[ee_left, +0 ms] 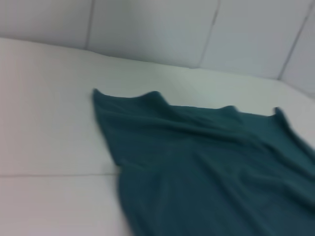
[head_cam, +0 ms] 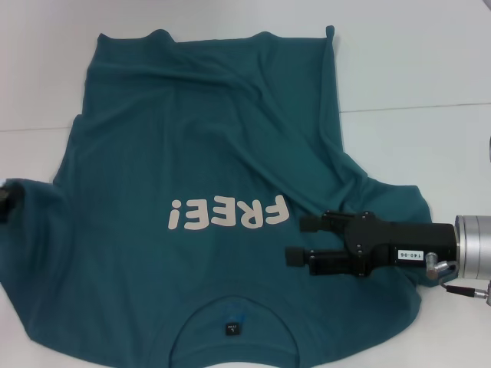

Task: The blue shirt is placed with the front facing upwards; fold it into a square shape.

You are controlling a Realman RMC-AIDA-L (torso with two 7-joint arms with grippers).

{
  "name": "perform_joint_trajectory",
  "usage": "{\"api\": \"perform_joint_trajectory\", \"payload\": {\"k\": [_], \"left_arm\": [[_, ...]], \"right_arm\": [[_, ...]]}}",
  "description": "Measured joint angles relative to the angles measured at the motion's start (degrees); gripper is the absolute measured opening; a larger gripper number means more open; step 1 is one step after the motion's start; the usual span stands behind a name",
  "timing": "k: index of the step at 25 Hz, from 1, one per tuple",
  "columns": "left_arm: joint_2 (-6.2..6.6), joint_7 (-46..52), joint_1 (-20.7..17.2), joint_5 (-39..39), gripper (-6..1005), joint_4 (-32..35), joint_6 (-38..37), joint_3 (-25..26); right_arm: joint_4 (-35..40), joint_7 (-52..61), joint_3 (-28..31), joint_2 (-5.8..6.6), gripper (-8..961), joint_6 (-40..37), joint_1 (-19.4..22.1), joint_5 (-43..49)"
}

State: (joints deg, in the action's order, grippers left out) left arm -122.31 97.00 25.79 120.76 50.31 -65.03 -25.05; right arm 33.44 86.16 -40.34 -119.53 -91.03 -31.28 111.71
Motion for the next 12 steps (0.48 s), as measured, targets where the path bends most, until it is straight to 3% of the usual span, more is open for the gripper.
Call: {"api": "perform_joint_trajectory", "payload": {"k": [12], "left_arm": [[-0.14, 8.9, 0.8, -0.2, 15, -0.4, -4.2, -2.8]], "right_arm": [[-0.8, -1.0, -0.1, 0.0, 918, 0.7, 0.0, 0.0]]}}
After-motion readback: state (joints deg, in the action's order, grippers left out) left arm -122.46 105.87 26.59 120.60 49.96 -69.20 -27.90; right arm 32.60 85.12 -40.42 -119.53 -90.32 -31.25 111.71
